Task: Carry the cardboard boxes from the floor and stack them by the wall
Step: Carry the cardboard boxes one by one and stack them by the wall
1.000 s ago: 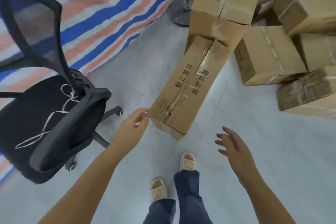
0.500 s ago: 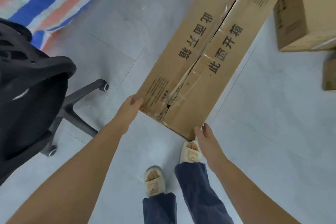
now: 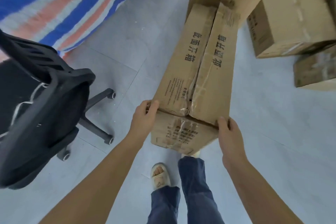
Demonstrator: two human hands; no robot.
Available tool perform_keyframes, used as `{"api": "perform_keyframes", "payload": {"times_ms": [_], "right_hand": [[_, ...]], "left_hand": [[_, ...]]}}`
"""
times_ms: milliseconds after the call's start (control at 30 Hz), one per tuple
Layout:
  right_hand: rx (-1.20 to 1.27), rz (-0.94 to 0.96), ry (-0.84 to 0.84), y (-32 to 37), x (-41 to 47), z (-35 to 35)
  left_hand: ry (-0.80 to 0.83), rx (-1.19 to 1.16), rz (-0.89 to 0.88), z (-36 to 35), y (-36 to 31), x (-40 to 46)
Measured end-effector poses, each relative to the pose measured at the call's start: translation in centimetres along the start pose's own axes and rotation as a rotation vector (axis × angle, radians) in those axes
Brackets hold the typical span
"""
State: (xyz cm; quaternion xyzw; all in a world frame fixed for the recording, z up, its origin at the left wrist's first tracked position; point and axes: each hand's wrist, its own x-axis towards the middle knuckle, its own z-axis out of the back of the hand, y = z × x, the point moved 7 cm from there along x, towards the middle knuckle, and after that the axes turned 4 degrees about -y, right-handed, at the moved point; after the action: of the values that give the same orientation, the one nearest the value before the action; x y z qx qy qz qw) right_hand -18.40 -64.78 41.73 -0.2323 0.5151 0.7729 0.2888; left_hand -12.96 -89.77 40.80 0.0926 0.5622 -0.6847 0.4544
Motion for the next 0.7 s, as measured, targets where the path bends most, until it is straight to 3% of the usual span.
{"api": "perform_keyframes", "payload": {"times_ms": [267, 500, 700], "right_hand": [[0.108, 0.048, -0.135, 4.7, -6.0, 4.1], [0.123, -0.408, 0.222, 4.8, -5.9, 1.8], [0.351, -0.519, 0.13, 2.5, -6.2, 2.6]], "left_hand": [[0.046, 0.005, 0.09, 3.7, -5.1, -5.3], [0.237, -0.124, 0.398, 2.9, -6.6, -5.3], [0.273, -0.179, 0.395, 1.3, -5.4, -6.8]]}}
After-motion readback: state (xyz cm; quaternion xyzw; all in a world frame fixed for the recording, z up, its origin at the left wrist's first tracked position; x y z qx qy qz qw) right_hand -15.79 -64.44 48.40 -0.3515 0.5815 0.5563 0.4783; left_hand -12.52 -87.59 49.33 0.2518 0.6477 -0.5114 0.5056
